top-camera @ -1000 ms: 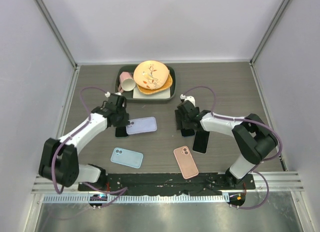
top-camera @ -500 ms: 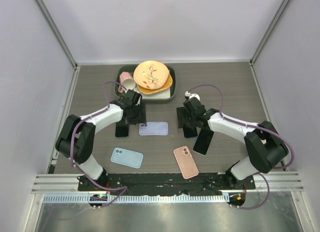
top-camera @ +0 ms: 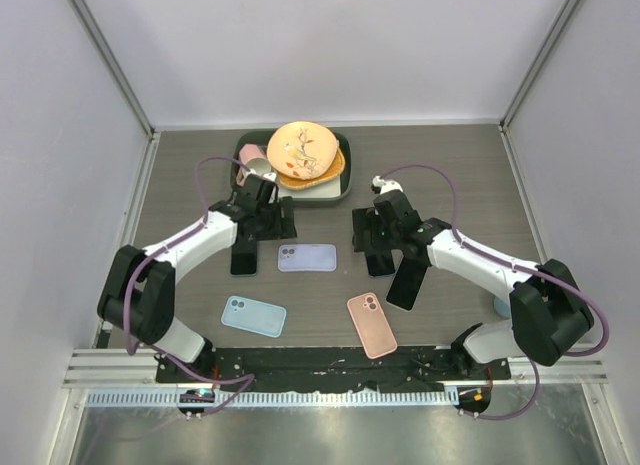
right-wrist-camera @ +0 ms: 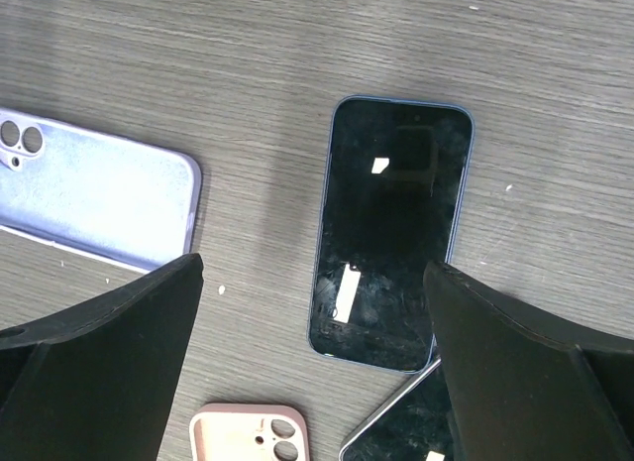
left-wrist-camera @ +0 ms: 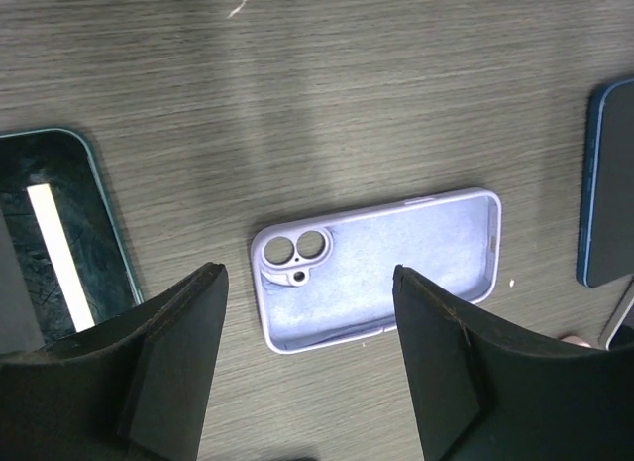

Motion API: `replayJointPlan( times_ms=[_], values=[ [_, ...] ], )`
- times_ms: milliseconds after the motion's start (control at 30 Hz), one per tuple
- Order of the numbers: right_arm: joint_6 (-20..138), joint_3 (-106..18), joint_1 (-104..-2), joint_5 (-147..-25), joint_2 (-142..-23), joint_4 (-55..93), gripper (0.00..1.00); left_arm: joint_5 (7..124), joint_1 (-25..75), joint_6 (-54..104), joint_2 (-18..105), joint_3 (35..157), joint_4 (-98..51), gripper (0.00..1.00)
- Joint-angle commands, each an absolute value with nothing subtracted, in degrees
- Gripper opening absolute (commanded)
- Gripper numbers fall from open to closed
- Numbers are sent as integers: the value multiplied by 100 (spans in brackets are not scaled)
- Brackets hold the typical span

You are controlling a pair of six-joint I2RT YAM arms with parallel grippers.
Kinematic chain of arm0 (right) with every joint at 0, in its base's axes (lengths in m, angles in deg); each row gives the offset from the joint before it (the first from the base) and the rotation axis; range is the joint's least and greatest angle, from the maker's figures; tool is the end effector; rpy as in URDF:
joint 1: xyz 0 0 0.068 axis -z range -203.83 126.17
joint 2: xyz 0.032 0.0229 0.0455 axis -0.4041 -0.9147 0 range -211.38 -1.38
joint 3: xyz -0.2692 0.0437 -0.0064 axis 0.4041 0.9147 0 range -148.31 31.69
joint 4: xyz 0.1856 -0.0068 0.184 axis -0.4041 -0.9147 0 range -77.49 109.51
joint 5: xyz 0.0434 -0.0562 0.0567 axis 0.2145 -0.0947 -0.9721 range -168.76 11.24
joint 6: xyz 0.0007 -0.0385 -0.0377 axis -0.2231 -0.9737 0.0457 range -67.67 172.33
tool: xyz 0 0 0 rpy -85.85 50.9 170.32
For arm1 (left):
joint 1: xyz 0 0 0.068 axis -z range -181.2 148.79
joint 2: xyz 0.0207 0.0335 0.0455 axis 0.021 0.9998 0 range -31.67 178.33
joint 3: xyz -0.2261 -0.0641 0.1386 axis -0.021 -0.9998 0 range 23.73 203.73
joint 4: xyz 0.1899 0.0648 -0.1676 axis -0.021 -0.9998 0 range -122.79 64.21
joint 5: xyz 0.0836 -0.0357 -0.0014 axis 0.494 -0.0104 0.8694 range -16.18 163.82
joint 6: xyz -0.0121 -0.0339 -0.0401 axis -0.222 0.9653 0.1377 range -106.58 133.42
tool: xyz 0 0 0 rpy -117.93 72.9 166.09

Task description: Put the phone into the phone case

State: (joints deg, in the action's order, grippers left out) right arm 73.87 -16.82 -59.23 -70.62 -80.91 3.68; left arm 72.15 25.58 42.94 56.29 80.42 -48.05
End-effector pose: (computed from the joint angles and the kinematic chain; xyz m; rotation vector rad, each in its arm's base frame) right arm 0.2374 0.1624 0.2186 -0.2224 2.3888 0.3020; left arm 0.2818 -0.1435 0.2133 -0.0489 2.5598 -0.4307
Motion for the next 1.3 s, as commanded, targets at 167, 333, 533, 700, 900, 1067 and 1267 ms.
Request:
replayJointPlan(
  times_ms=[167,333,533,700,900,1067,1267],
  values=[
    [7281,-1727,-5917,-7753,-7882,747,100,6530,2578,4295,4613,7366,-3661,71],
    [7237,-1559,-5917,-8350,-7679,1072,100,6564,2578,4506,3472,6550,-2801,71],
    [7246,-1603,-5917,-8465,-7653,1029,100,6179,2578,4392,2801,6214,-2658,75],
    [7237,-1551,-5917,-8360,-7591,906,99,5194,2639,4111,3037,6372,-2746,75],
    [7299,-1550,-5917,-8272,-7618,862,99,5588,3173,3795,3502,6653,-3062,73],
    [7387,-1454,-5899,-8175,-7609,835,99,6124,3702,3513,4030,7154,-3546,72],
    [7571,-1217,-5715,-8263,-7547,809,98,6169,3975,3530,4496,7444,-3502,71]
  ],
)
